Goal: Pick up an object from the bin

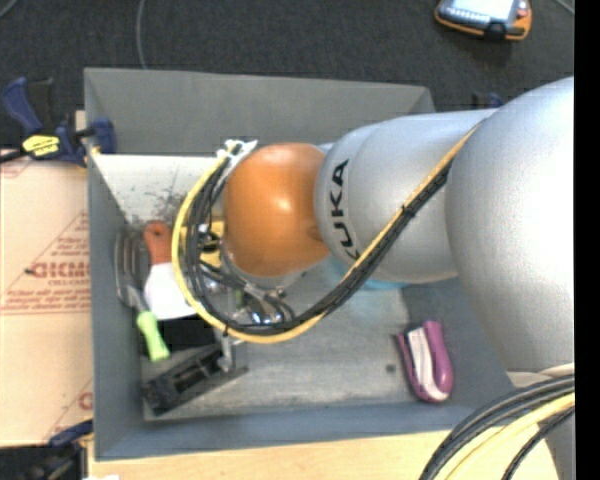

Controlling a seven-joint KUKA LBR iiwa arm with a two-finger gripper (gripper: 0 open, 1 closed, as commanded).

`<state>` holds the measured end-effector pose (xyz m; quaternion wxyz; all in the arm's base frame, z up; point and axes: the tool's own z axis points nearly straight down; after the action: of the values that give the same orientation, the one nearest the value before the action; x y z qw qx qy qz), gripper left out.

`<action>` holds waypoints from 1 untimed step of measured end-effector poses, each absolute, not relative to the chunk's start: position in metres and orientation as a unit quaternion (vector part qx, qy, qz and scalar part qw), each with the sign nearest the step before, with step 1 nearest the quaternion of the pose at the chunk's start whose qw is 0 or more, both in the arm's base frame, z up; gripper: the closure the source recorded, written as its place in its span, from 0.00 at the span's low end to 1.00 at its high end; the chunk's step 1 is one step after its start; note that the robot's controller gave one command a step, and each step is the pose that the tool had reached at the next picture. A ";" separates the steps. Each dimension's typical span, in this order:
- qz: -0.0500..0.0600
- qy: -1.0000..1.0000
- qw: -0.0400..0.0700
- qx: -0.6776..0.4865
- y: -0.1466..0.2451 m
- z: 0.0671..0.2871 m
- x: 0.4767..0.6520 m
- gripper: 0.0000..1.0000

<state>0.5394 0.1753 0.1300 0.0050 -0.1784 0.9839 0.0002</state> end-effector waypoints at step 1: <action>0.000 0.907 0.002 -0.421 0.175 0.129 0.509 0.00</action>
Offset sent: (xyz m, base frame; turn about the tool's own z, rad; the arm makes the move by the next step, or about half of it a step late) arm -0.0265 -0.0043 -0.0600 -0.4381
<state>0.5090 0.1747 0.1290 0.0017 -0.4208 0.9072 -0.0002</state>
